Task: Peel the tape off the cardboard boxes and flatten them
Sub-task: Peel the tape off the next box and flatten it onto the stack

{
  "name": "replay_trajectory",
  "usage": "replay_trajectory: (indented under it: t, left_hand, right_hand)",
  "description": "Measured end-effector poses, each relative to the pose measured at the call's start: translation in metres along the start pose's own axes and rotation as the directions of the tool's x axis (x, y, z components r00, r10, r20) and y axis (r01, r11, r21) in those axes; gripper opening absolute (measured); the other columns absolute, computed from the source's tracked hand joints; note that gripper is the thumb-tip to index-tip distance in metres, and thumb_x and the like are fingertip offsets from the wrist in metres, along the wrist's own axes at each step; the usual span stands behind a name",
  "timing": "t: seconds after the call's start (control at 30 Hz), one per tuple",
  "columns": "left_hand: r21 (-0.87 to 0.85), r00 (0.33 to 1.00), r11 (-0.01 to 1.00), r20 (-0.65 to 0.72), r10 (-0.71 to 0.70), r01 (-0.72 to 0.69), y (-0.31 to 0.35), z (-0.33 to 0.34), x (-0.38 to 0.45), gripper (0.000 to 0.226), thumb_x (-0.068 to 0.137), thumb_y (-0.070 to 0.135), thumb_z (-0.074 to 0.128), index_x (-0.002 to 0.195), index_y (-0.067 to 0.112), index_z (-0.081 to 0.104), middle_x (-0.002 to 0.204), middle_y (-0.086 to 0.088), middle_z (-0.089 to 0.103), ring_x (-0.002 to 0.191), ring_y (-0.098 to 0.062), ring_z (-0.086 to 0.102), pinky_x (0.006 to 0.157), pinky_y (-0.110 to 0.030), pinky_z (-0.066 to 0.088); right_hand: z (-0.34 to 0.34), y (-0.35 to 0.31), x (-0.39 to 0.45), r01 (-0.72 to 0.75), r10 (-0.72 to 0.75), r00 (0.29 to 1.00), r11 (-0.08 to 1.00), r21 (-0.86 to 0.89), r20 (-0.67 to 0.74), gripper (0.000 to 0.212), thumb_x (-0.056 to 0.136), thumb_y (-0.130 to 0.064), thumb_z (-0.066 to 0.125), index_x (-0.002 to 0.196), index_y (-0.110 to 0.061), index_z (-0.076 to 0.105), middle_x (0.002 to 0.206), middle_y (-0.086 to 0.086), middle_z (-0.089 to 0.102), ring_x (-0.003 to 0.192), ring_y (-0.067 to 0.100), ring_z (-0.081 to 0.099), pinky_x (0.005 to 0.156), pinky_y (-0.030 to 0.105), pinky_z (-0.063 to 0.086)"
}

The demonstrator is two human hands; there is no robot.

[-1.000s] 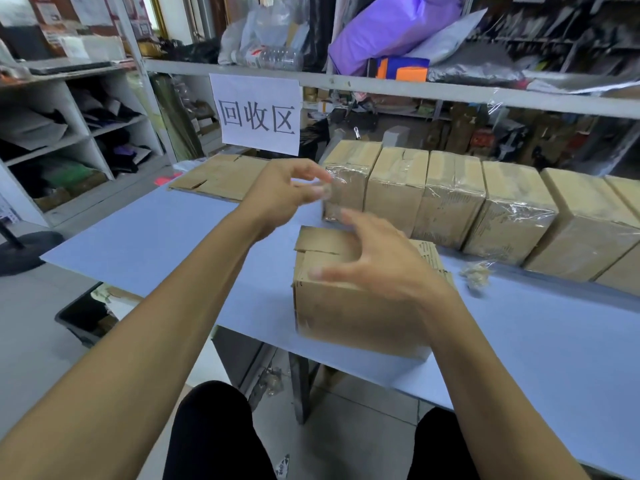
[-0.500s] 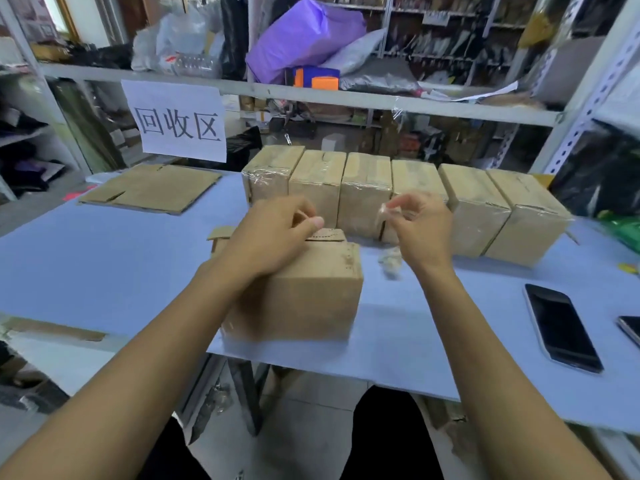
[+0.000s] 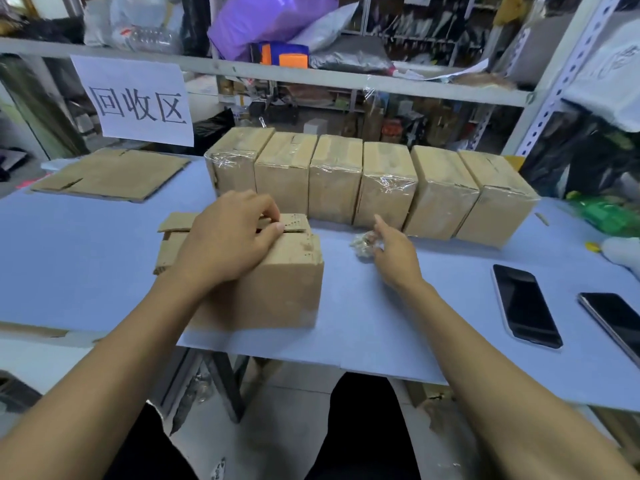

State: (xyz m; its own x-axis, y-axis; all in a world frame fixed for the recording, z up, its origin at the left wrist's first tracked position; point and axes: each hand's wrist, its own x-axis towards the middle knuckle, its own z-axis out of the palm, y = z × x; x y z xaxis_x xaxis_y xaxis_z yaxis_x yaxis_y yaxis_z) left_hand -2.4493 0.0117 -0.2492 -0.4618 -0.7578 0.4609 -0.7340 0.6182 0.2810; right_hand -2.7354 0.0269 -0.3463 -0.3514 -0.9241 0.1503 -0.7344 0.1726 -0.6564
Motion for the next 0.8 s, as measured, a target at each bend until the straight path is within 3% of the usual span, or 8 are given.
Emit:
replay_trajectory:
  t: [0.1, 0.2, 0.3, 0.37, 0.47, 0.57, 0.67, 0.8]
  left_hand:
    - [0.045, 0.999, 0.999, -0.032, 0.004, -0.003, 0.001, -0.002, -0.005, 0.016, 0.094, 0.038, 0.057, 0.099, 0.025, 0.067, 0.101, 0.006, 0.067, 0.099, -0.021, 0.059, 0.073, -0.034, 0.041]
    - [0.051, 0.994, 0.999, 0.105, -0.023, 0.017, 0.000, -0.014, -0.005, 0.028, 0.098, 0.029, 0.050, 0.118, 0.028, 0.070, 0.123, 0.009, 0.068, 0.115, -0.021, 0.059, 0.085, -0.032, 0.041]
    - [-0.111, 0.996, 0.989, -0.001, -0.094, 0.094, -0.015, -0.032, -0.020, 0.034, 0.094, 0.015, 0.059, 0.125, 0.024, 0.069, 0.132, 0.008, 0.065, 0.124, -0.016, 0.054, 0.100, -0.026, 0.036]
    - [-0.231, 0.861, 0.921, -0.339, -0.379, 0.314, -0.034, -0.040, -0.044, 0.031, 0.091, 0.019, 0.062, 0.122, 0.023, 0.068, 0.126, 0.005, 0.066, 0.121, -0.020, 0.055, 0.098, -0.032, 0.039]
    - [-0.651, 0.665, 0.570, -0.131, -0.735, 0.502, -0.036, -0.036, -0.081, 0.028, 0.098, 0.038, 0.059, 0.124, 0.029, 0.063, 0.126, 0.010, 0.062, 0.121, -0.013, 0.055, 0.096, -0.032, 0.044]
    - [-0.748, 0.748, 0.509, -0.025, -0.663, 0.426, -0.018, -0.022, -0.104, 0.031, 0.101, 0.040, 0.054, 0.131, 0.033, 0.057, 0.129, 0.019, 0.059, 0.120, 0.000, 0.052, 0.100, -0.026, 0.042]
    - [-0.785, 0.739, 0.527, -0.135, -0.660, 0.327, -0.009, -0.016, -0.122, 0.026, 0.098, 0.025, 0.060, 0.122, 0.034, 0.054, 0.122, 0.025, 0.058, 0.110, 0.012, 0.054, 0.084, -0.015, 0.043]
    - [-0.860, 0.759, 0.449, -0.121, -0.640, 0.241, -0.014, -0.011, -0.142, 0.046, 0.090, -0.005, 0.063, 0.118, 0.028, 0.051, 0.126, 0.018, 0.059, 0.115, 0.001, 0.061, 0.082, -0.011, 0.049]
  right_hand:
    - [-0.013, -0.020, -0.011, 0.054, -0.055, 0.998, 0.998, -0.031, -0.023, 0.079, 0.088, 0.009, 0.043, 0.160, -0.017, 0.024, 0.155, -0.002, 0.039, 0.153, 0.023, 0.015, 0.112, 0.025, 0.022]
    - [-0.015, -0.070, -0.037, 0.149, -0.086, 0.964, 0.959, 0.243, -0.251, 0.060, 0.089, 0.005, 0.048, 0.145, -0.017, 0.050, 0.138, -0.005, 0.058, 0.131, 0.015, 0.049, 0.104, 0.025, 0.039]
    - [-0.013, -0.116, -0.068, 0.076, -0.009, 0.991, 0.867, 0.493, -0.137, 0.012, 0.096, -0.024, 0.063, 0.106, -0.022, 0.070, 0.101, -0.015, 0.070, 0.091, -0.008, 0.061, 0.080, 0.022, 0.048]
    - [-0.007, -0.125, -0.084, 0.010, 0.012, 0.999, 0.826, 0.564, -0.036, 0.015, 0.095, -0.037, 0.066, 0.099, -0.023, 0.071, 0.098, -0.014, 0.072, 0.094, -0.004, 0.064, 0.083, 0.026, 0.052]
    - [0.003, -0.129, -0.103, -0.083, 0.087, 0.996, 0.781, 0.618, 0.023, 0.016, 0.097, -0.037, 0.062, 0.100, -0.025, 0.072, 0.096, -0.014, 0.073, 0.096, 0.008, 0.067, 0.093, 0.043, 0.056]
    - [0.014, -0.139, -0.122, -0.095, 0.134, 0.991, 0.788, 0.609, -0.020, 0.029, 0.103, -0.033, 0.051, 0.080, -0.025, 0.068, 0.068, -0.021, 0.062, 0.072, 0.010, 0.055, 0.072, 0.034, 0.050]
    - [0.017, -0.149, -0.137, -0.029, 0.151, 0.982, 0.716, 0.698, -0.114, 0.032, 0.104, -0.022, 0.044, 0.091, -0.029, 0.072, 0.088, -0.020, 0.071, 0.086, 0.006, 0.062, 0.071, 0.024, 0.047]
    - [0.013, -0.147, -0.150, -0.045, 0.199, 0.978, 0.512, 0.858, -0.068, 0.037, 0.107, -0.027, 0.038, 0.103, -0.025, 0.075, 0.103, -0.014, 0.076, 0.100, 0.004, 0.067, 0.078, 0.027, 0.049]
